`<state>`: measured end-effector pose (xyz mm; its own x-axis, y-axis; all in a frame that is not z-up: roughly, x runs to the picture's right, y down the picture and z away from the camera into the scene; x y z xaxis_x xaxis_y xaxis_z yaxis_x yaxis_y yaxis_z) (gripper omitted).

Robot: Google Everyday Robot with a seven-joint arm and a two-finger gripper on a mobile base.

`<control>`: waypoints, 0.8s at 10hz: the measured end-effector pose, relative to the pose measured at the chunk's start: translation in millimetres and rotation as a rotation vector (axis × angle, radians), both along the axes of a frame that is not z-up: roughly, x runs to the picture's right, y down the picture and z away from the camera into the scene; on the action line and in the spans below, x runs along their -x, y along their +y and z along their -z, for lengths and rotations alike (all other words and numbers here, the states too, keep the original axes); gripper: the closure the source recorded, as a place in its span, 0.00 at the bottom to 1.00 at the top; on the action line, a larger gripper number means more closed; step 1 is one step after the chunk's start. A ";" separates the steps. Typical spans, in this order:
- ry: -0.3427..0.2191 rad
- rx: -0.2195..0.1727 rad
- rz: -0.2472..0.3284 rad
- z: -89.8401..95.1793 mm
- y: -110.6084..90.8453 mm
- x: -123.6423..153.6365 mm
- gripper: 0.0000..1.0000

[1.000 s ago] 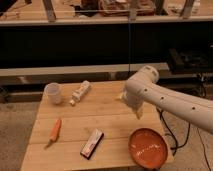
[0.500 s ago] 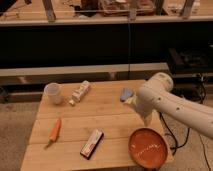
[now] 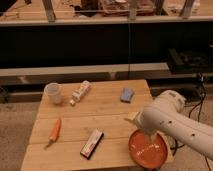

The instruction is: Move the arm in a circular motion

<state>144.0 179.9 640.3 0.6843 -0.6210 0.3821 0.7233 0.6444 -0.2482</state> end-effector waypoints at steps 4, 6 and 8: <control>-0.122 0.002 0.149 -6.1 -1.1 88.1 0.20; -0.186 -0.010 0.230 -15.5 -14.2 140.6 0.20; -0.217 -0.024 0.285 -32.3 -38.9 178.5 0.20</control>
<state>-34.6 141.0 672.6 0.3867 -0.7857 0.4829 0.9091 0.4127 -0.0563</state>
